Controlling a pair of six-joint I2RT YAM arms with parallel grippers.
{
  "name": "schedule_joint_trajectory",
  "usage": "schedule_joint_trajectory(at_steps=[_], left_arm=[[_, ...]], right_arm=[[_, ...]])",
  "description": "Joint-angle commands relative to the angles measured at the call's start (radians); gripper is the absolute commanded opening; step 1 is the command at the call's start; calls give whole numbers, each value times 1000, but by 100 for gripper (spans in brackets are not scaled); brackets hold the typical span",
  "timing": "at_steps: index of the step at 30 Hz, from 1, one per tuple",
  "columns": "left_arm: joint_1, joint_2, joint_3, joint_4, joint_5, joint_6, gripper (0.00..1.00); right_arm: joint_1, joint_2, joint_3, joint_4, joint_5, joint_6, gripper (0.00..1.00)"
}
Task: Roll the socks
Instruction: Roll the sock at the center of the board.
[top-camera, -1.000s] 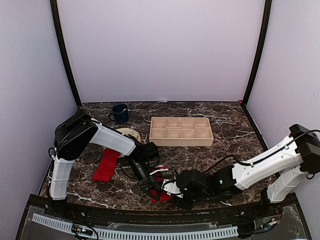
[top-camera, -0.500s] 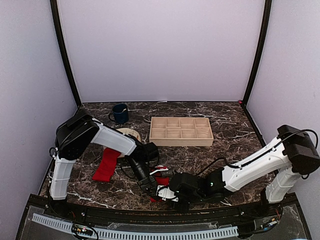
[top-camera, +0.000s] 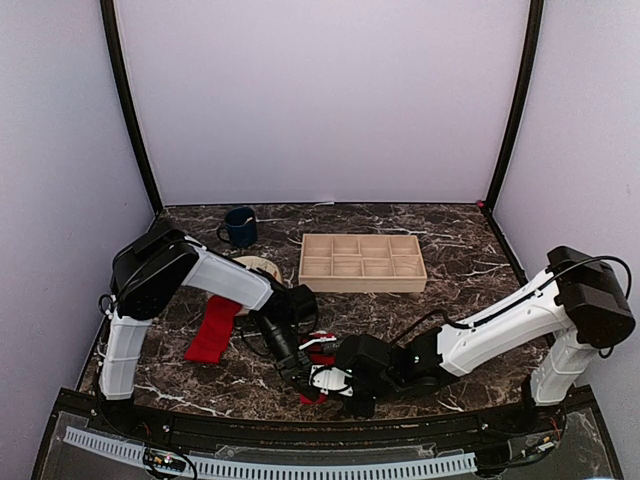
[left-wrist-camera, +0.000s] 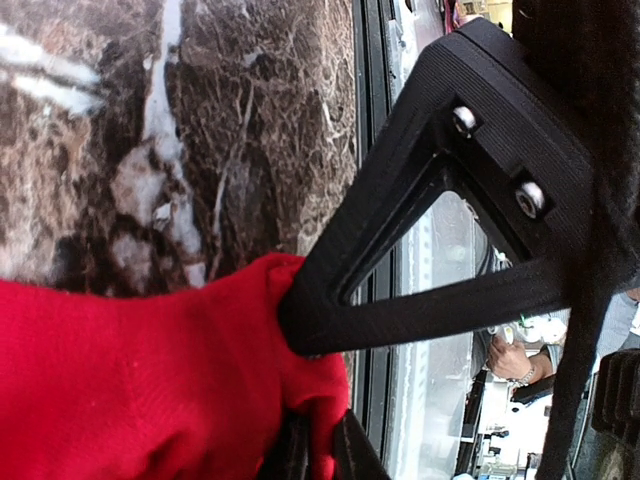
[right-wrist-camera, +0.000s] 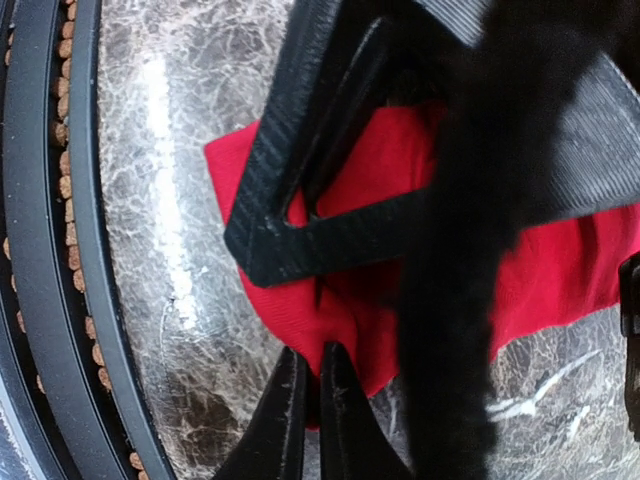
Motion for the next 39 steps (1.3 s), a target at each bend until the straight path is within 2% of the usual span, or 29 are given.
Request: schedule_joint_trajectory(at_steps=[1, 6, 14, 29, 39], left_arm=[[9, 43, -5, -23, -89, 21, 12], [18, 21, -5, -10, -149, -18, 20], [59, -79, -38, 55, -269, -111, 26], [66, -241, -118, 118, -328, -183, 26], [103, -364, -189, 228, -454, -254, 27]], right_arm=[[-30, 36, 26, -10, -57, -1, 6], [-49, 52, 43, -38, -105, 3, 0], [-66, 51, 44, -60, -149, 23, 0], [-102, 101, 120, -130, -224, 76, 0], [-139, 101, 136, -150, -300, 151, 0]])
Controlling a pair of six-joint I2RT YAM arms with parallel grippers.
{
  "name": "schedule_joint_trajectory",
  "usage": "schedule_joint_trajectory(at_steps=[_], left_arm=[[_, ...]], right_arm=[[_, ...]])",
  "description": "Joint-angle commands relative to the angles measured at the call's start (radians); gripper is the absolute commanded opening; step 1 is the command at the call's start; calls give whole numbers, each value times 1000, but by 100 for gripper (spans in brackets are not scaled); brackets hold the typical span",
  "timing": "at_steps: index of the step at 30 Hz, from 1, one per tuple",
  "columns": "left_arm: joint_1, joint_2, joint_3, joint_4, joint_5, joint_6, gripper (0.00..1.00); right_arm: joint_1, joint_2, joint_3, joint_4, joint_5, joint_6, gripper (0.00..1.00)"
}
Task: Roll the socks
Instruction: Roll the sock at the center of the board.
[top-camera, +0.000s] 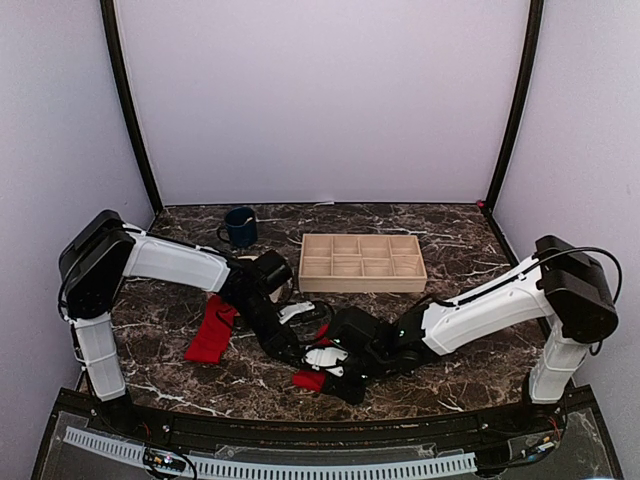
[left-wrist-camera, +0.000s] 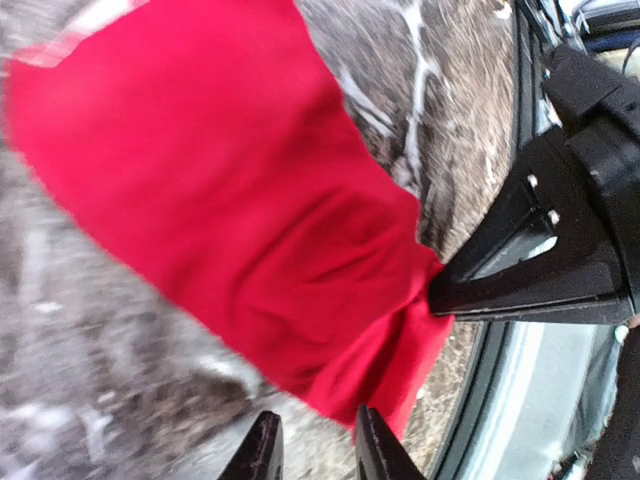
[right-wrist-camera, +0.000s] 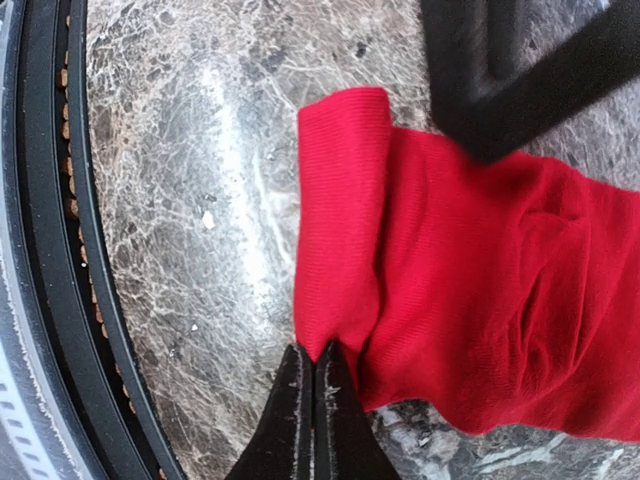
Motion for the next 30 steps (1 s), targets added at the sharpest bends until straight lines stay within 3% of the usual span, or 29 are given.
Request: schedule_joint_trajectory(at_steps=[1, 21, 30], left_arm=[[18, -86, -34, 60, -82, -39, 27], [15, -384, -268, 315, -318, -155, 28], [-133, -465, -333, 345, -466, -87, 29]], right_arm=[[-24, 24, 10, -51, -68, 53, 0], [-155, 73, 21, -52, -392, 142, 0], [-216, 124, 43, -36, -565, 187, 0]])
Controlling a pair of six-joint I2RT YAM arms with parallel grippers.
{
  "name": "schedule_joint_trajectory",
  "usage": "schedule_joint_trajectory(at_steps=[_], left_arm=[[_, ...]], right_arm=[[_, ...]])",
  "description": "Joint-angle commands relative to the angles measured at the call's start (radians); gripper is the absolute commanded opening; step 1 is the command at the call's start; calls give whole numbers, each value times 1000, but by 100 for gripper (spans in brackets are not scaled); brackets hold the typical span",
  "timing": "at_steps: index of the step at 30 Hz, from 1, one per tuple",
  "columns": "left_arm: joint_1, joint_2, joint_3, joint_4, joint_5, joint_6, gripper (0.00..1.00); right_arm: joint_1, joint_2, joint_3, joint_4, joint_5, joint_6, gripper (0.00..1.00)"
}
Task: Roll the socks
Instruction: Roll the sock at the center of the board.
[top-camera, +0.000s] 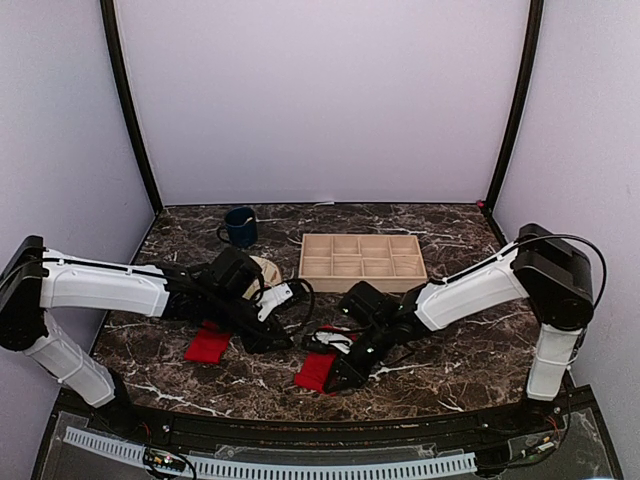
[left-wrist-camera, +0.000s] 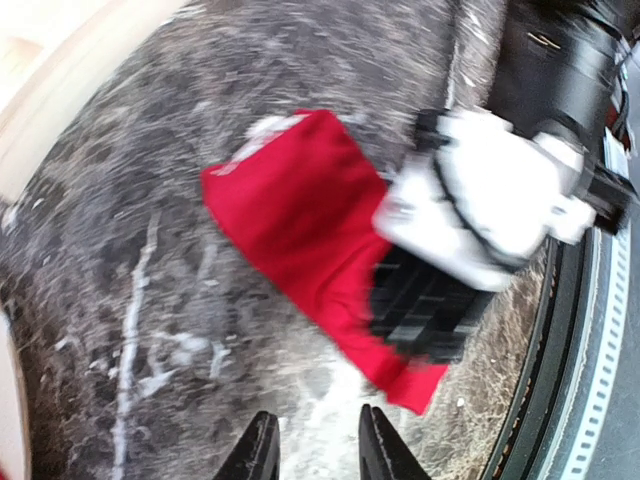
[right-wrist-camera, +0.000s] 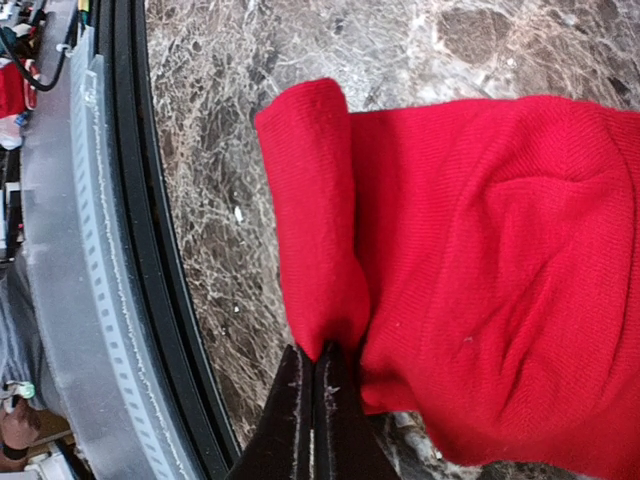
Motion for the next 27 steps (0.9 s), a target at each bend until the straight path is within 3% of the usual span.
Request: schedule_joint_trajectory(at_steps=[1, 12, 27], left_arm=[[-73, -35, -24, 20, -90, 45, 29], [-180, -43, -53, 29, -100, 127, 31], [-311, 70, -15, 21, -153, 279, 33]], right_arm=[[-25, 38, 18, -26, -103, 37, 0], [-53, 52, 28, -21, -202, 88, 0], [-61, 78, 48, -46, -229, 80, 0]])
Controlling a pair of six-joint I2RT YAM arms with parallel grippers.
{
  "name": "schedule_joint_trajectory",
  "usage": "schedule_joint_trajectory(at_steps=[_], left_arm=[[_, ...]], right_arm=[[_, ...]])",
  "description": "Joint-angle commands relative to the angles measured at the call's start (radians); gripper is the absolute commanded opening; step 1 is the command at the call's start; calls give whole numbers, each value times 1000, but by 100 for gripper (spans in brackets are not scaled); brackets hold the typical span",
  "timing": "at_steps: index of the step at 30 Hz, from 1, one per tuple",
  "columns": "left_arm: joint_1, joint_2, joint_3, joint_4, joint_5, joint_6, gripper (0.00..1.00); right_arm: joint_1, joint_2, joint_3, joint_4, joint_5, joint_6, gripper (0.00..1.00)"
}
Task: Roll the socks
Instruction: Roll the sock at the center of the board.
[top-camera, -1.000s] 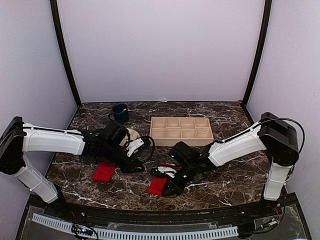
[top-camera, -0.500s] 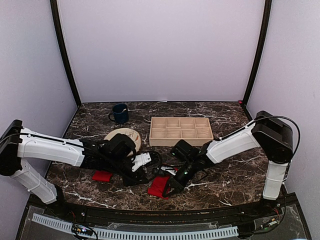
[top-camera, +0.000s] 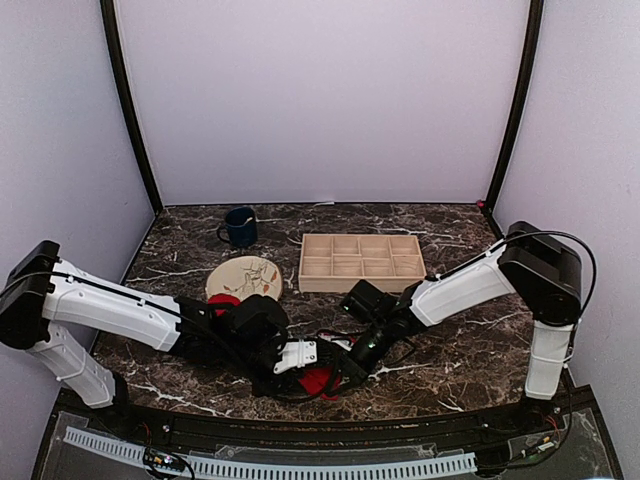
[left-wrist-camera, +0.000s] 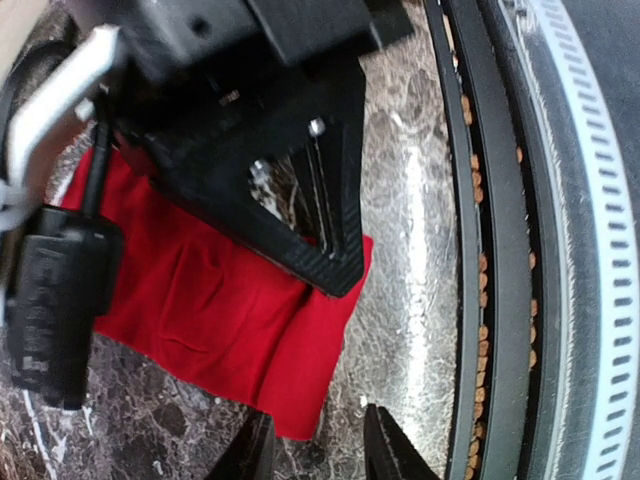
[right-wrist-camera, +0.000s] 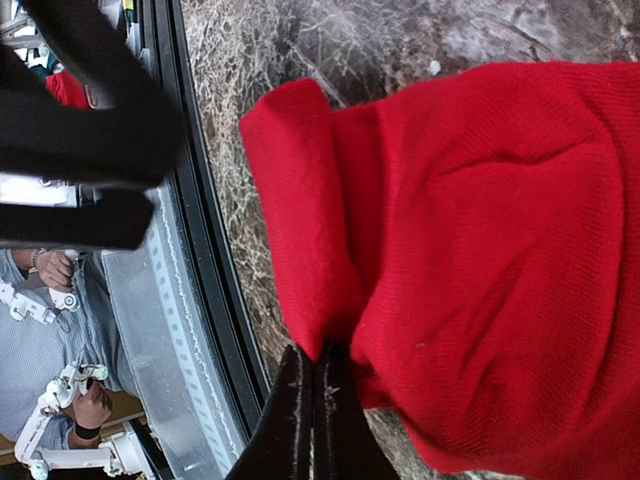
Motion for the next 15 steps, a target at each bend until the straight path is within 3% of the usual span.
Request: schedule_joint_trajectory(at_steps=[1, 15], left_arm=[[-23, 45, 24, -22, -35, 67, 33], [-40, 98, 49, 2, -61, 131, 33]], right_arm=[[-9, 19, 20, -9, -29, 1, 0], [-11, 29, 25, -13, -48, 3, 0]])
